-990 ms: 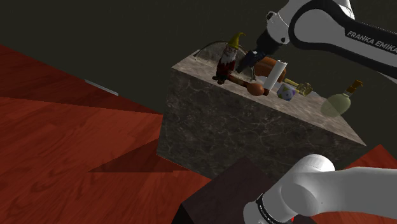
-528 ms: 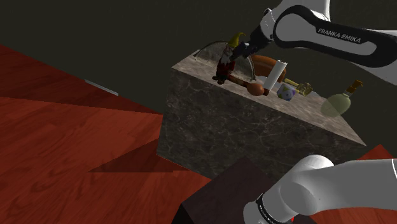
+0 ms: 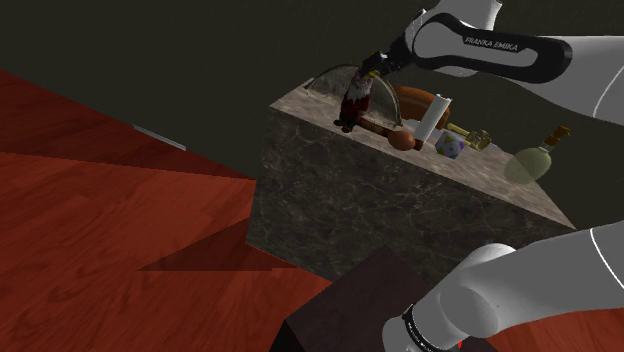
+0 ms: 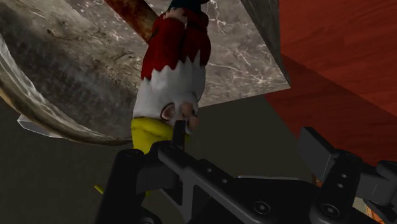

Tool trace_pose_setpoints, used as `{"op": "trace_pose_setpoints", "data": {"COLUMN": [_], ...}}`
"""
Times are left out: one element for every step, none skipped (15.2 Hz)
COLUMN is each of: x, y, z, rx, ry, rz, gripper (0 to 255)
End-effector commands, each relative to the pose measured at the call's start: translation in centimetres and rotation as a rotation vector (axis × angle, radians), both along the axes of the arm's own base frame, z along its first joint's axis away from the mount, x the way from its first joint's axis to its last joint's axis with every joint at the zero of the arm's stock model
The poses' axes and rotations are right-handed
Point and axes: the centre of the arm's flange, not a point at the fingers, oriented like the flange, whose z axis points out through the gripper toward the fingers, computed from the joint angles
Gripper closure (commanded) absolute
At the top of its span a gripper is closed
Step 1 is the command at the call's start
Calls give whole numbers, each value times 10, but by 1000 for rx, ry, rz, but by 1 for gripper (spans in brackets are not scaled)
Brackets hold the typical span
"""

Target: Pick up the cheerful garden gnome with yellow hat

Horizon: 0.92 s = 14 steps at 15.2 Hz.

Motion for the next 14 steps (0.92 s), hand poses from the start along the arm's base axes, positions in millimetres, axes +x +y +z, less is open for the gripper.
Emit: {"op": "trace_pose_setpoints", "data": {"x": [15,21,27,33,39,45,51,56,57,57,57,57,57,57], "y": [-14,-23,-31,-40,-48,-57,-66,-75,-76,-76,-76,-76,-76,-76], "z": [5,6,8,10,12,14,17,19,19,14,9,3,-2,-7], "rx": [6,10,14,18,21,25,29,33,33,33,33,33,33,33], "ry": [-48,-71,-94,-117,-139,-162,-185,-207,-210,-210,-210,-210,-210,-210], "rz": [-23,-35,-46,-57,-69,-80,-91,-103,-104,-104,-104,-104,-104,-104], "gripper": [0,0,0,0,0,0,0,0,0,0,0,0,0,0]}}
